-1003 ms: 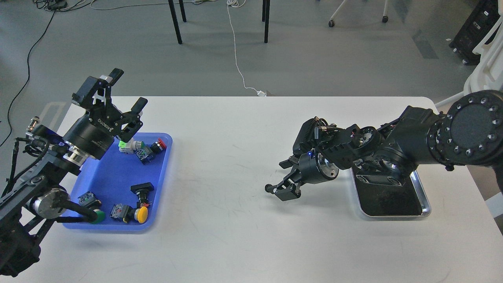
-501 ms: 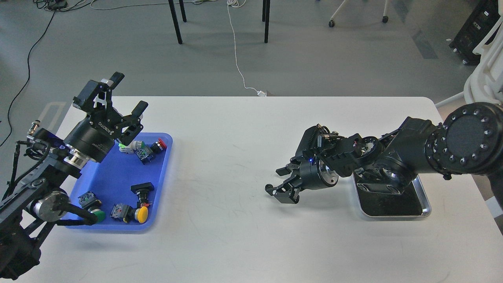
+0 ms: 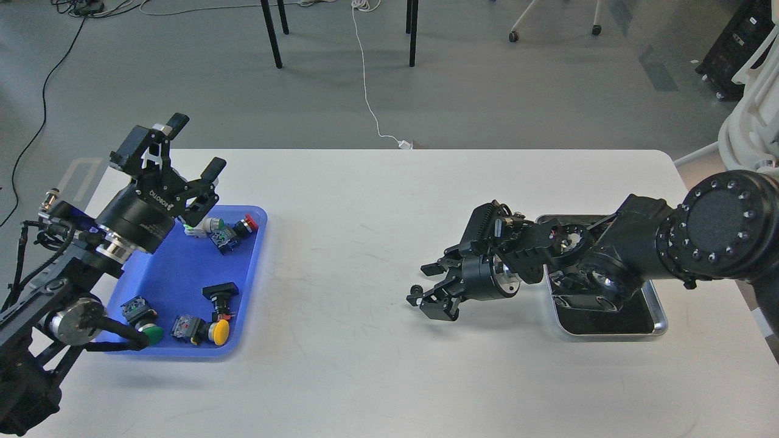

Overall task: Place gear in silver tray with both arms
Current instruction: 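Reach the right gripper to the gear on the table and grasp it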

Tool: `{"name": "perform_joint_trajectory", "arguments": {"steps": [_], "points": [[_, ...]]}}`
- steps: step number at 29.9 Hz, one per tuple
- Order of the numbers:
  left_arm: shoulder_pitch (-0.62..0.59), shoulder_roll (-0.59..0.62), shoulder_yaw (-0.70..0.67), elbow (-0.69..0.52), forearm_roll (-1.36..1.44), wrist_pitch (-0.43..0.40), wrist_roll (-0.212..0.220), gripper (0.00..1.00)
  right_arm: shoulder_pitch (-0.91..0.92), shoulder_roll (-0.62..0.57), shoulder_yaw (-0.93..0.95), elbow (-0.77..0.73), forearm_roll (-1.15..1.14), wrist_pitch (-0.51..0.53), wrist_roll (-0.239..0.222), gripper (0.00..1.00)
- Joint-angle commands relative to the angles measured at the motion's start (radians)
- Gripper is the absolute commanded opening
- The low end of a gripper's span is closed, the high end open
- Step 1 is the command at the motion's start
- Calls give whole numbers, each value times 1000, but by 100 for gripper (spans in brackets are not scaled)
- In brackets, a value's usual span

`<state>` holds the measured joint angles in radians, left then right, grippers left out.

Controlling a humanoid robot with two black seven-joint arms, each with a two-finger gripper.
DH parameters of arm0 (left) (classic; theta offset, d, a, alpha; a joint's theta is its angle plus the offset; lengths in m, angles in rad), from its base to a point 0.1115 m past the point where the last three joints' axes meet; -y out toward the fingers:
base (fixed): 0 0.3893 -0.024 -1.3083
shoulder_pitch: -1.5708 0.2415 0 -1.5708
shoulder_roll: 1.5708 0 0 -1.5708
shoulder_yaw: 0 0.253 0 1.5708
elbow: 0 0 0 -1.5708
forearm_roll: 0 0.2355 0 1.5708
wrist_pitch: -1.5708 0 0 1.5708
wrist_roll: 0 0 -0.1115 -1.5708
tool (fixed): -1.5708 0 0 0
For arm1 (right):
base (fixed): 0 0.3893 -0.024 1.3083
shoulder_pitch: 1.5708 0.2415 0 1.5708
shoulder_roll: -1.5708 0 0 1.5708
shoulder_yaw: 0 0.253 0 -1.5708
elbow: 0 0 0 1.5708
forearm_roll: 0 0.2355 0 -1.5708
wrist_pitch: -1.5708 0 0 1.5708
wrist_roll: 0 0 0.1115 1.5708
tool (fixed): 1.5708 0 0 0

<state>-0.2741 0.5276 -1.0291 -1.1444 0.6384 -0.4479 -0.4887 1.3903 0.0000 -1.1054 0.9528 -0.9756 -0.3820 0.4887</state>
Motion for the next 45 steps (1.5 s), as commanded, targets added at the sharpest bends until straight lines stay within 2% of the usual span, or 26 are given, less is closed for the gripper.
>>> {"name": "perform_joint_trajectory", "arguments": {"steps": [1,4,9,12,15,19,24,36,45], "points": [[1,0,0,0,1,0,0,98,-16,0,1,-5,-2,-15,0,58],[3,2,-11,0,1,0,0,98,-19,0,1,-9,-5,-17,0,57],[10,0,-15,0,1,0,0,98,-34,0,-1,-12,-3,-24,0,46],[13,0,-15,0,1,0,0,98,-45,0,1,-31,-6,-28,0,35],[15,2,-17,0,0,0,0,98,-56,0,1,-40,-5,-29,0,33],[15,2,-20,-1,1,0,0,98,-63,0,1,-52,-3,-31,0,21],[15,2,-25,-1,1,0,0,98,-66,0,1,-57,-3,-43,0,16],[15,0,-23,-1,1,0,0,98,-45,0,10,-54,0,-46,0,13],[15,0,-20,-6,1,-2,0,98,153,0,15,39,5,-31,0,14]]}}
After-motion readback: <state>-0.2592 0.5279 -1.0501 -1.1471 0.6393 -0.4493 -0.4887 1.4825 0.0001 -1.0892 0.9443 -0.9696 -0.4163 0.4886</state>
